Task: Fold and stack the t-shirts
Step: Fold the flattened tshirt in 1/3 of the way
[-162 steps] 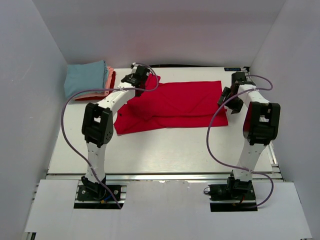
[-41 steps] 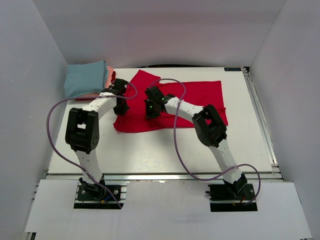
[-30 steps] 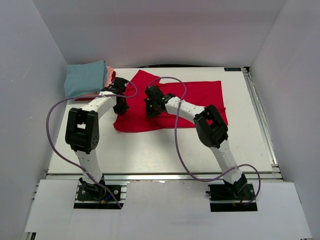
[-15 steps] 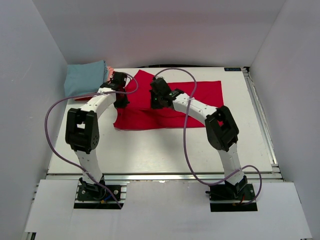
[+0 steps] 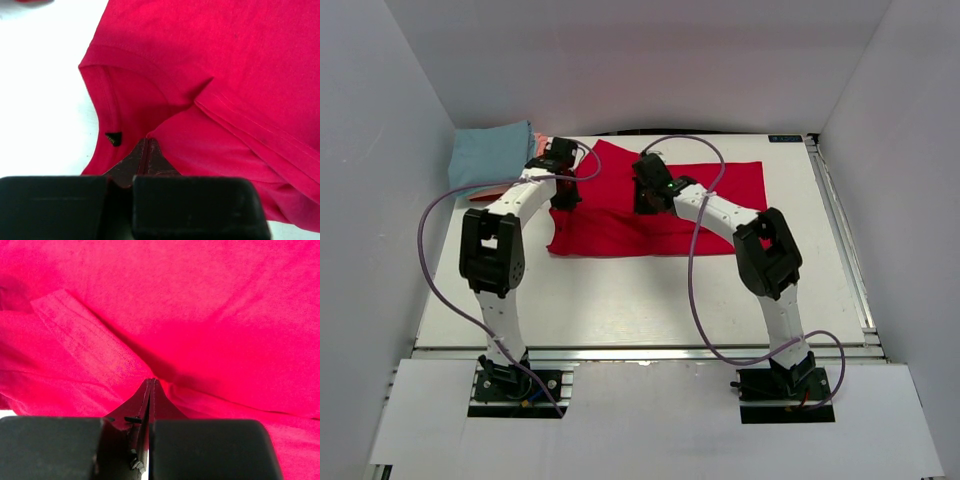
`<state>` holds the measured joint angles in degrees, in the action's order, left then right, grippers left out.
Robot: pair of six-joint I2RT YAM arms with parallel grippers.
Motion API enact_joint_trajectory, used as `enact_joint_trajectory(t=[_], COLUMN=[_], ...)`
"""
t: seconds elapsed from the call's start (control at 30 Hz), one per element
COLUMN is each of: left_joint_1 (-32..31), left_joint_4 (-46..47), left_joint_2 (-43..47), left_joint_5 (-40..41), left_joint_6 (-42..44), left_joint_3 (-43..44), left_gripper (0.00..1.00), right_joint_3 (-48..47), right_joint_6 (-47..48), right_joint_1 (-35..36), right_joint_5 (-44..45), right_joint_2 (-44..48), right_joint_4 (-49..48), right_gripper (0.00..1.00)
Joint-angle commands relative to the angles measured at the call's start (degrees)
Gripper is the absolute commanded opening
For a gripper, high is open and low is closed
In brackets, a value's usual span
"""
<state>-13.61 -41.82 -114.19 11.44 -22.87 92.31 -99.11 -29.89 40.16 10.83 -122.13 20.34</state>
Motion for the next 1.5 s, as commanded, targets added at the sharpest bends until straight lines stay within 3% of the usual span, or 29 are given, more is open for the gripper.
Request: enact_joint_trajectory(t=[0.0, 0.6, 0.7, 0.73, 0.8, 0.83, 0.93, 1.03, 1.17, 1.23, 1.33, 1.47], left_joint_1=[0.33, 0.42, 0.33, 0.33, 0.51, 0.6, 1.04, 1.39, 1.48, 1.48, 1.48, 1.48], left_joint_4=[-0.28, -2.21, -2.73, -3.09, -4.49, -5.02, -6.77, -8.53, -7.49, -6.52, -2.48, 2.7], left_joint_2=[-0.68, -9.81, -10.96, -11.75, -12.63, -13.5, -14.39, -13.87, -6.69, -3.51, 2.56, 6.87], left_joint_5=[-0.54, 0.51, 1.47, 2.96, 3.85, 4.37, 5.43, 5.7, 5.7, 4.74, 2.27, 2.18], left_joint_6=[1.43, 3.19, 3.45, 3.45, 3.45, 3.36, 2.84, 2.31, 1.61, 1.34, -0.06, -1.38], left_joint_3=[3.22, 12.8, 14.64, 15.61, 19.38, 20.96, 26.06, 27.66, 18.81, 9.76, -3.48, -14.51], left_gripper=[0.0, 0.0, 0.19, 0.23, 0.35, 0.4, 0.5, 0.52, 0.51, 0.46, 0.38, 0.32], right_joint_3=[-2.14, -10.22, -12.33, -12.51, -13.04, -12.86, -12.6, -11.38, -4.27, 1.51, 8.38, 14.2], right_joint_6=[-0.34, 1.67, 2.99, 3.95, 6.15, 6.94, 9.32, 11.07, 13.8, 15.29, 16.17, 18.2], right_joint_1=[-0.78, -4.3, -4.83, -5.0, -5.79, -6.23, -7.99, -10.54, -14.75, -18.35, -23.01, -27.76], right_joint_5=[2.09, -0.37, -1.25, -1.42, -1.08, -1.16, -0.46, -0.02, 0.15, -1.25, -2.49, -0.02], right_joint_2=[2.77, -3.64, -5.4, -5.58, -5.67, -5.41, -3.56, -0.23, 7.75, 10.32, 13.93, 16.04], right_joint_4=[-2.06, -0.74, 0.4, 0.14, -0.12, -0.47, -0.83, 0.67, 1.72, 1.81, 3.13, 2.96], right_gripper=[0.0, 0.0, 0.0, 0.17, 0.37, 0.56, 0.72, 0.76, 0.76, 0.72, 0.64, 0.51])
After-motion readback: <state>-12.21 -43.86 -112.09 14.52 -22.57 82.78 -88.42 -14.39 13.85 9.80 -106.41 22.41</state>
